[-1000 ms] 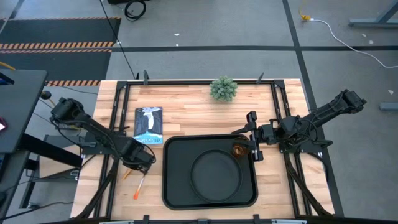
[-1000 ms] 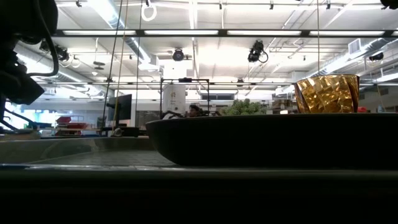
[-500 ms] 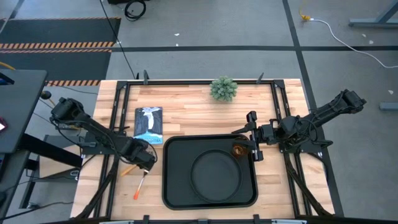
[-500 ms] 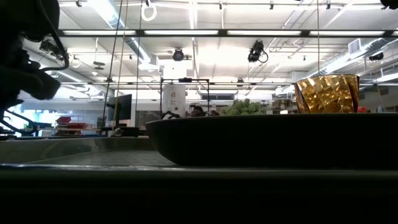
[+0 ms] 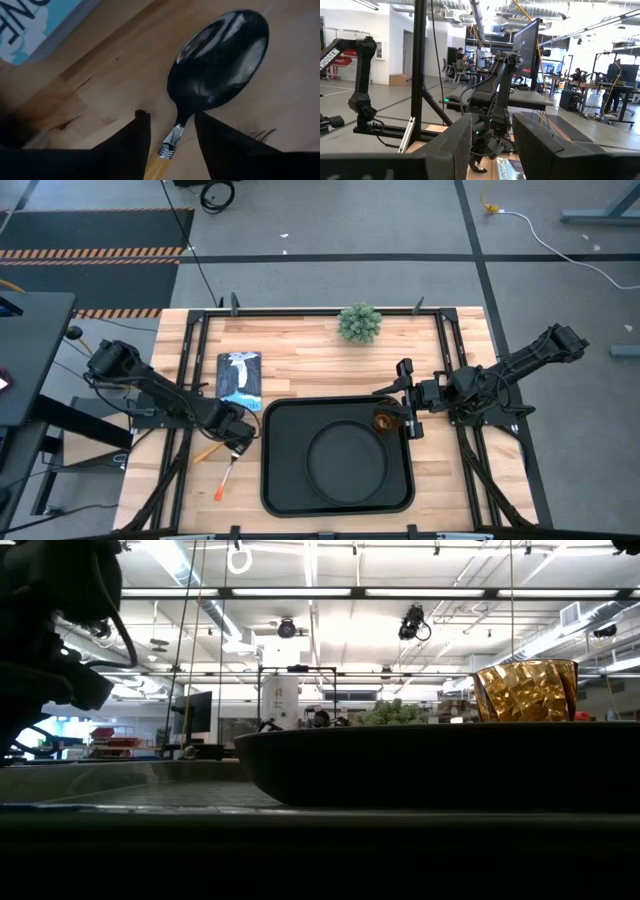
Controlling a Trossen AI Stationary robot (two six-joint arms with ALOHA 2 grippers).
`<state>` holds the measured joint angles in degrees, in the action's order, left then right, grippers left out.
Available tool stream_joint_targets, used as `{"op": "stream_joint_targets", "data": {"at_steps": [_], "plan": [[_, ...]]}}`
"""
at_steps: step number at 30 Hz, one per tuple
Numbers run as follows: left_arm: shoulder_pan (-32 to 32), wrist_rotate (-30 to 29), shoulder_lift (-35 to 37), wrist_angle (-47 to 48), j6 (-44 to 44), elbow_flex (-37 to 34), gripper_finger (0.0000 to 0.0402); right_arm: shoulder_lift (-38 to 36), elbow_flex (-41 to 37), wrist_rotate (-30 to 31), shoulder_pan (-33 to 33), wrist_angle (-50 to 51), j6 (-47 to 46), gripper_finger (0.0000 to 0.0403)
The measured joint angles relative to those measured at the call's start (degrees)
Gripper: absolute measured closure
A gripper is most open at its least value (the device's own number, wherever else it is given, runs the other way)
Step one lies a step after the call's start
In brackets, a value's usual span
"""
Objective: Pick and place plate/cup/fork/spoon on tray
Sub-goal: Put the orange spoon on the black tray
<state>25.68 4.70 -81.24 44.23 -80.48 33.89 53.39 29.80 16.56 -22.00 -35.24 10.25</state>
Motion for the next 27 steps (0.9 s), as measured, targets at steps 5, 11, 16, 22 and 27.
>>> {"op": "stream_joint_targets", "data": {"at_steps": [5, 11, 16, 22, 27], "plan": [[-0.87, 1.52, -0.88, 0.38, 2.29, 0.56, 0.0281, 0.01, 0.0, 0.02, 0.02, -0.16, -0.01, 0.0254], [-2.84, 13.15, -1.78, 2.89, 7.72, 0.93, 0.0341, -0.01, 0.0, 0.02, 0.0, -0.3, -0.01, 0.0254], [-5.61, 17.97, -5.07, 4.57, 12.75, 1.18, 0.035, -0.01, 0.0, -0.18, 0.0, -0.28, -0.01, 0.0254], [-9.43, 22.45, -9.28, 4.32, 17.93, 1.36, 0.0302, 0.01, 0.0, -0.21, 0.26, -0.28, 0.41, 0.0254], [-12.74, 25.56, -10.81, 5.16, 20.12, 1.11, 0.0254, -0.01, 0.0, -0.24, 0.44, -0.26, 0.57, 0.0254]]}}
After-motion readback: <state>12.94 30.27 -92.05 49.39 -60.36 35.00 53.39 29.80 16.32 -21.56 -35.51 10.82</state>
